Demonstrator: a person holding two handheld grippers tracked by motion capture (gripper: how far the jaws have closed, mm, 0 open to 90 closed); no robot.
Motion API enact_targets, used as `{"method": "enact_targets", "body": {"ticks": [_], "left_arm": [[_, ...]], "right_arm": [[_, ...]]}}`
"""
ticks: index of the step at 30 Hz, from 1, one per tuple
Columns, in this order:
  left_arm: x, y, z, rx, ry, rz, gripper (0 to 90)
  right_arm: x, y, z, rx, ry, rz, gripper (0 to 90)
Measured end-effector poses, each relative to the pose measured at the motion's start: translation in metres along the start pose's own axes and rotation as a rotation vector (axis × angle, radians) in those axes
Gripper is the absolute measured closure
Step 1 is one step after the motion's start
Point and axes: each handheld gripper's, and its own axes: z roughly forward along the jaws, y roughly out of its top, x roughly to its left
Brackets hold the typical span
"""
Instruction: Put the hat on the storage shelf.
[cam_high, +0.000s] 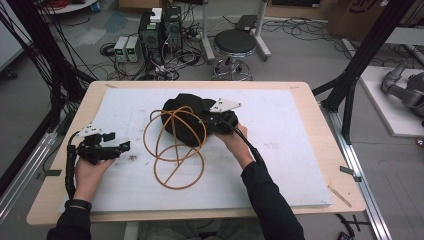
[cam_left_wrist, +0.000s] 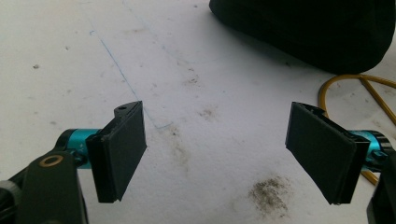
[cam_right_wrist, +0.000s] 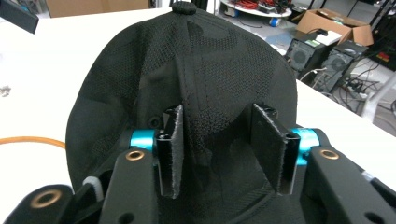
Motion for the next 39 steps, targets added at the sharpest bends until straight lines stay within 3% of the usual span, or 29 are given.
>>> {"method": "enact_targets", "body": {"ticks": [1,2,6,11,14,21,30,39], "left_arm": [[0.0,0.0,0.0,0.0,0.0,0.001,20.0],[0.0,0.0,0.0,-0.002,0.0,0.002,20.1],[0.0,0.0,0.0,0.0,-0.001,0.002,20.1],[-0.001,0.0,0.0,-0.002,0.0,0.002,20.1],[0.0,0.0,0.0,-0.001,-0.001,0.003,20.1],[0.0,0.0,0.0,-0.005,0.0,0.0,20.0],[0.0,0.0,0.0,-0.008,0.0,0.001,20.0],[-0.001,0.0,0.0,-0.008,0.0,0.003,20.0]], "right_arm": [[0.0,0.0,0.0,0.0,0.0,0.0,64.8],[0.002,0.002,-0.002,-0.002,-0.005,-0.029,74.3],[0.003,0.003,-0.003,0.006,-0.002,-0.069,82.6],[0.002,0.005,-0.005,0.007,-0.004,-0.106,87.0],[0.001,0.005,-0.007,0.006,0.004,-0.091,87.5],[-0.008,0.011,-0.022,-0.047,-0.037,-0.052,88.6],[-0.022,0.032,-0.036,-0.051,-0.08,-0.051,89.0],[-0.027,0.041,-0.045,-0.052,-0.123,-0.038,89.1]]}}
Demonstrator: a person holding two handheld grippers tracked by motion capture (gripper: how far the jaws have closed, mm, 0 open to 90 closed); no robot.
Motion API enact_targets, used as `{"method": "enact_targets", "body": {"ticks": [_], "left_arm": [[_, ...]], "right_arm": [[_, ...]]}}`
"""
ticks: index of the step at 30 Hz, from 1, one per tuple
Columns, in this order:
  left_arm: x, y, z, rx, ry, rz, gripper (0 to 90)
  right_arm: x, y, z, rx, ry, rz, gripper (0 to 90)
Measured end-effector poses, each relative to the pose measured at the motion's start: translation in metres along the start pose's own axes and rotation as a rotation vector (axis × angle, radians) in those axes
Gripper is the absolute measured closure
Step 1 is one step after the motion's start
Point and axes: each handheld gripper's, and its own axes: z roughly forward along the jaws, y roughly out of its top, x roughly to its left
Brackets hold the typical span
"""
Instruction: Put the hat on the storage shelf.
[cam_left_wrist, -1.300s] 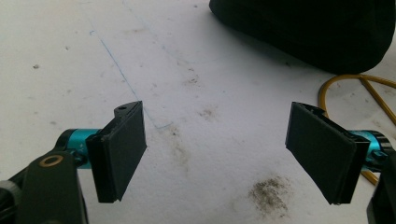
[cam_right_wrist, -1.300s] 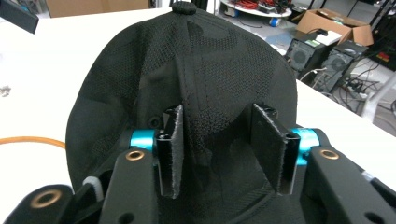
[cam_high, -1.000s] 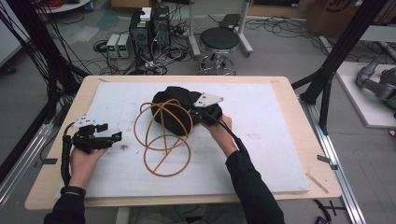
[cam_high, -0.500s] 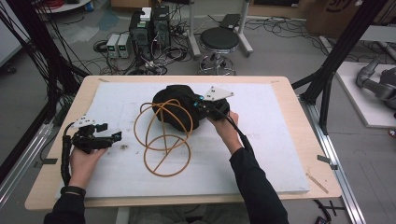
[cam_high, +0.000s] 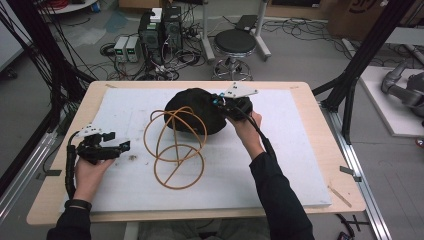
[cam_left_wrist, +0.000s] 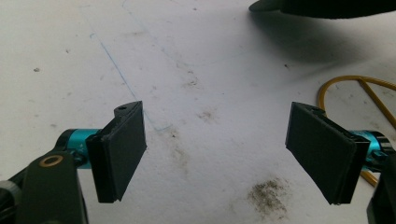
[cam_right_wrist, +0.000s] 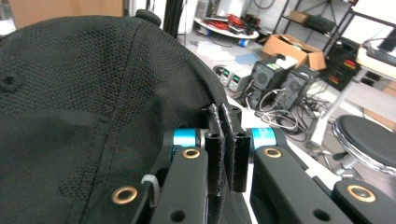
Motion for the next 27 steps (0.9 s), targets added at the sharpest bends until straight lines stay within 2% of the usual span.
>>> {"method": "enact_targets", "body": {"ticks": [7,14,24,27], "left_arm": [[0.0,0.0,0.0,0.001,-0.002,-0.001,20.0],[0.0,0.0,0.0,0.0,-0.005,0.003,20.0],[0.0,0.0,0.0,0.001,-0.003,0.001,20.0],[0.0,0.0,0.0,0.002,-0.003,0.004,20.0]], "right_arm": [[-0.007,0.011,-0.009,-0.019,-0.059,0.028,89.2],[-0.022,0.027,-0.016,-0.03,-0.122,0.044,89.2],[-0.033,0.052,-0.028,-0.058,-0.163,0.044,89.2],[-0.034,0.063,-0.036,-0.086,-0.159,0.065,89.2]]}}
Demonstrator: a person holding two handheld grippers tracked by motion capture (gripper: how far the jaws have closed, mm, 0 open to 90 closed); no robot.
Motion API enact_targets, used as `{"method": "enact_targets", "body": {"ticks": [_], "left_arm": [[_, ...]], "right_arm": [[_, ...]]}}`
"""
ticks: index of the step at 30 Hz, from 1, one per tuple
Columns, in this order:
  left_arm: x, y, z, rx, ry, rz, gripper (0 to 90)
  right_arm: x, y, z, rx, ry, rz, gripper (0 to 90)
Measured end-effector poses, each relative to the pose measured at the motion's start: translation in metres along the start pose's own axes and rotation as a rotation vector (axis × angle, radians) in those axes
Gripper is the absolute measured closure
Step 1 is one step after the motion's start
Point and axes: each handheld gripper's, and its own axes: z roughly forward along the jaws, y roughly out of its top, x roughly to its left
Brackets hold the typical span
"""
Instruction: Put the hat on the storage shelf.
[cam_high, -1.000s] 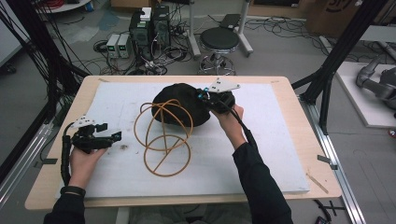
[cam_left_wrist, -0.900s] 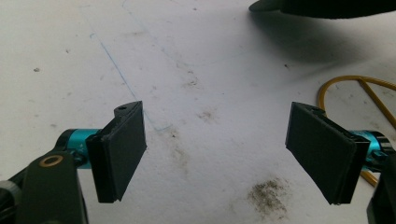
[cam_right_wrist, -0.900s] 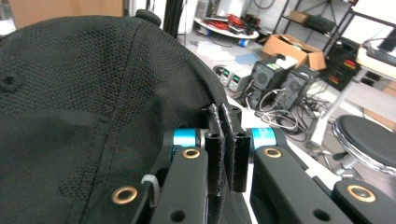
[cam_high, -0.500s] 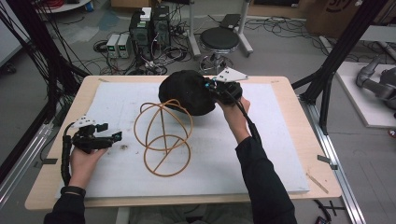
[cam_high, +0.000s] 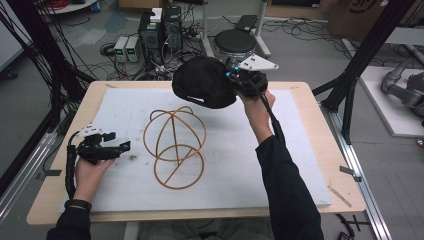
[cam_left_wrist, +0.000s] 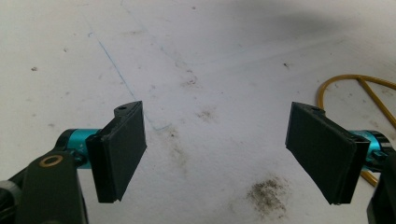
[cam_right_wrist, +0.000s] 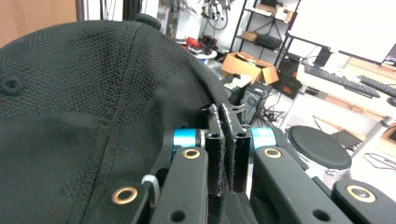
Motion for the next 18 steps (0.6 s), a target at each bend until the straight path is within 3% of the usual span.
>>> {"method": "enact_targets", "body": {"ticks": [9,18], "left_arm": [[0.0,0.0,-0.001,-0.003,0.0,-0.006,20.0],[0.002,0.0,-0.002,-0.011,0.007,-0.009,20.0]], "right_arm": [[0.011,0.04,-0.028,-0.072,0.061,-0.007,89.2],[0.023,0.065,-0.051,-0.108,0.134,0.004,89.2]]}}
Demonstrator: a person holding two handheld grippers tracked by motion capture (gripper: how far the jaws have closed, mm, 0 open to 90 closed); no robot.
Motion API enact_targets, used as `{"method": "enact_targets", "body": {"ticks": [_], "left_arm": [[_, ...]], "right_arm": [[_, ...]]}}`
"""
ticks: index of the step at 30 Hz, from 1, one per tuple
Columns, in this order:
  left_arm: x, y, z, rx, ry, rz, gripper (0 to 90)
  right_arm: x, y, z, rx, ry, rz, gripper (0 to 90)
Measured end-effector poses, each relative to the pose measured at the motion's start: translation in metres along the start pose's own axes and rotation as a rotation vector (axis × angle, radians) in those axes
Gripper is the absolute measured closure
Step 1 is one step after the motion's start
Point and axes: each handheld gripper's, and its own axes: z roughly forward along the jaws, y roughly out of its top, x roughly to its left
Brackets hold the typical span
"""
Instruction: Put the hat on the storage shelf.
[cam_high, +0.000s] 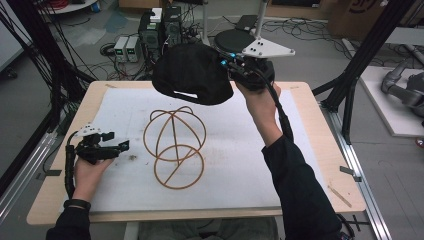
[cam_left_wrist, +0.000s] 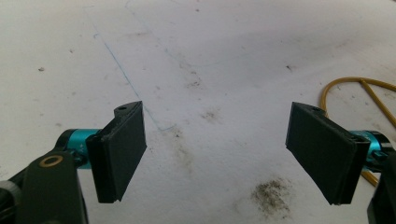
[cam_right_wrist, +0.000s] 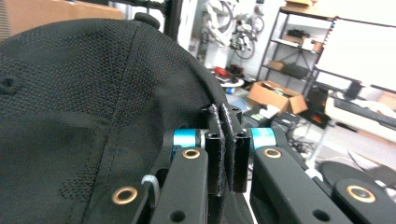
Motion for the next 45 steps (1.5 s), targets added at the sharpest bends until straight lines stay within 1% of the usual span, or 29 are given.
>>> {"method": "enact_targets", "body": {"ticks": [1,2,3,5,7,9,14,16,17,19,21,24,25,27,30,31,33,36,41,45], "left_arm": [[0.0,0.0,0.0,-0.001,0.0,0.0,20.0],[0.0,0.0,0.0,-0.002,0.001,0.004,20.0],[0.0,0.0,0.0,-0.004,0.002,0.002,20.0],[0.0,0.0,0.0,-0.007,0.004,-0.001,20.0],[0.0,0.0,0.0,-0.006,0.004,-0.002,20.0],[0.001,0.0,0.0,-0.004,0.003,0.004,20.0],[0.0,0.0,0.0,-0.002,0.002,0.001,20.0],[0.0,0.0,0.0,-0.003,0.002,0.003,20.0],[0.0,0.0,0.0,-0.003,0.001,0.003,20.0],[0.0,0.0,0.0,-0.002,0.003,0.002,20.0],[0.0,0.0,0.0,-0.001,0.002,0.003,20.0],[-0.001,0.0,0.0,0.0,0.001,0.004,20.0],[-0.001,0.0,0.0,-0.001,0.001,0.004,20.0],[0.0,0.0,0.001,-0.003,0.001,0.001,20.0],[0.0,0.0,0.001,-0.002,0.002,0.0,20.0],[0.0,0.0,0.0,-0.002,0.002,0.0,20.0],[0.0,0.0,0.0,-0.002,0.002,0.002,20.0],[0.0,0.0,0.001,-0.002,0.001,0.001,20.0],[0.0,0.001,0.0,-0.003,0.001,0.003,20.0],[-0.001,0.0,0.001,-0.001,0.001,0.002,20.0]], "right_arm": [[0.002,0.002,-0.002,-0.004,0.011,-0.003,89.2],[0.007,0.006,-0.006,-0.013,0.035,-0.002,89.2],[0.007,0.006,-0.006,-0.013,0.035,-0.002,89.2],[0.013,0.008,-0.01,-0.021,0.057,0.0,89.1],[0.019,0.01,-0.014,-0.024,0.078,-0.013,89.2],[0.026,0.01,-0.018,-0.031,0.103,-0.011,89.1],[0.042,0.007,-0.023,-0.041,0.133,-0.042,89.1],[0.048,0.004,-0.024,-0.044,0.148,-0.043,89.1],[0.05,0.003,-0.024,-0.043,0.151,-0.055,89.1],[0.054,0.0,-0.025,-0.041,0.153,-0.064,89.1],[0.058,-0.004,-0.025,-0.034,0.141,-0.087,89.1],[0.06,-0.011,-0.023,-0.034,0.139,-0.092,89.1],[0.061,-0.013,-0.023,-0.029,0.148,-0.085,89.1],[0.064,-0.017,-0.023,-0.031,0.145,-0.093,89.1],[0.067,-0.026,-0.023,-0.028,0.158,-0.086,89.0],[0.067,-0.026,-0.023,-0.028,0.158,-0.086,89.0],[0.07,-0.03,-0.024,-0.027,0.155,-0.105,89.0],[0.074,-0.034,-0.025,-0.021,0.154,-0.113,88.9],[0.078,-0.041,-0.027,-0.017,0.143,-0.144,88.8],[0.078,-0.047,-0.029,-0.006,0.134,-0.14,88.6]]}}
